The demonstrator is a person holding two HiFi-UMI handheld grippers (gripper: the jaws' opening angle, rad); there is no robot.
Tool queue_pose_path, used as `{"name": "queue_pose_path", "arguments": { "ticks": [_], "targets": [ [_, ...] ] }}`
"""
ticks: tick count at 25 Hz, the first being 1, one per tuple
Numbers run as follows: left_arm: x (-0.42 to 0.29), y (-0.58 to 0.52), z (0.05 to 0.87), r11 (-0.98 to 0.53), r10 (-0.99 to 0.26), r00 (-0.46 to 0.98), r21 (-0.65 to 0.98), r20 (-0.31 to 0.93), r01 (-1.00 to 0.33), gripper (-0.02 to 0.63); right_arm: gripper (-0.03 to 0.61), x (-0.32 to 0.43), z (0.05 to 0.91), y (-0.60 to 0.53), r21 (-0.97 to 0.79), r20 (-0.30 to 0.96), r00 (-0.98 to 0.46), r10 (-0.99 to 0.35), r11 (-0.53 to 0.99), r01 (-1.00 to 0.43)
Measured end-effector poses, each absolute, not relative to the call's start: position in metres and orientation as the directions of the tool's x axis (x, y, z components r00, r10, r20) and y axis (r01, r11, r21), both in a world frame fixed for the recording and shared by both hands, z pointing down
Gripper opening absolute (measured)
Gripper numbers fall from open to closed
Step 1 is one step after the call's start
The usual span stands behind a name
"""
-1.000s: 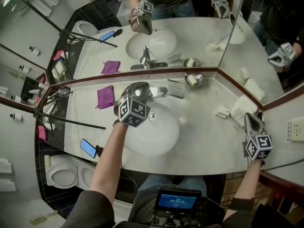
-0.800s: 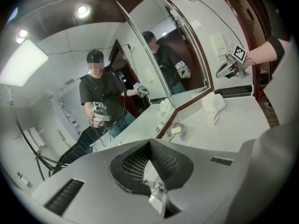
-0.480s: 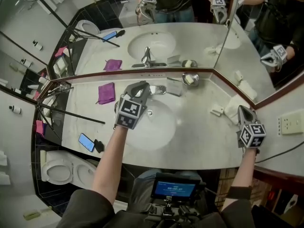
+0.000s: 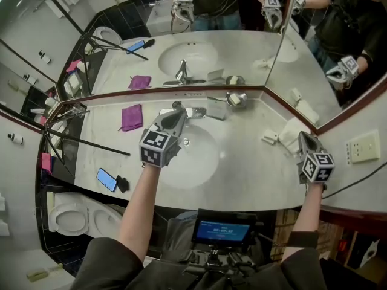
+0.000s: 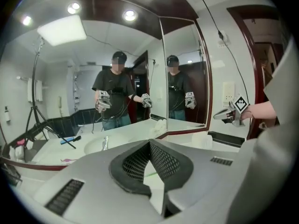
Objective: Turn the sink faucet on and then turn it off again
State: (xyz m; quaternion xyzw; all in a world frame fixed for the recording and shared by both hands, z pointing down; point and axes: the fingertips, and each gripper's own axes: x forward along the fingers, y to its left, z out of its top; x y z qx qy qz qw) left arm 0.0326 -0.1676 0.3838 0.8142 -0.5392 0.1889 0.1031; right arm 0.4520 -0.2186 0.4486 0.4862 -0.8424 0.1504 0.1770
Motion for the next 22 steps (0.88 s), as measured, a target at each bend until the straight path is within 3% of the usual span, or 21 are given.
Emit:
{"name": "queue_pose_path", "arguments": {
  "ticks": [6,22],
  "targets": [
    [0.034,-0.155,0.374,-0.378,-0.845,0.380,0.083,0.376,-0.922,0.002,0.017,0.459,0.444,-0.213,-0.102,0.432,-0.464,-0.773,0.469,-0.877],
    [0.029,-0.143,0.387,-0.345,-0.843,0.348,0.086,0.409,-0.935,0.002,0.017,0.452,0.455,-0.215,-0.117,0.435,-0.496,-0.752,0.499,-0.859]
  ]
}}
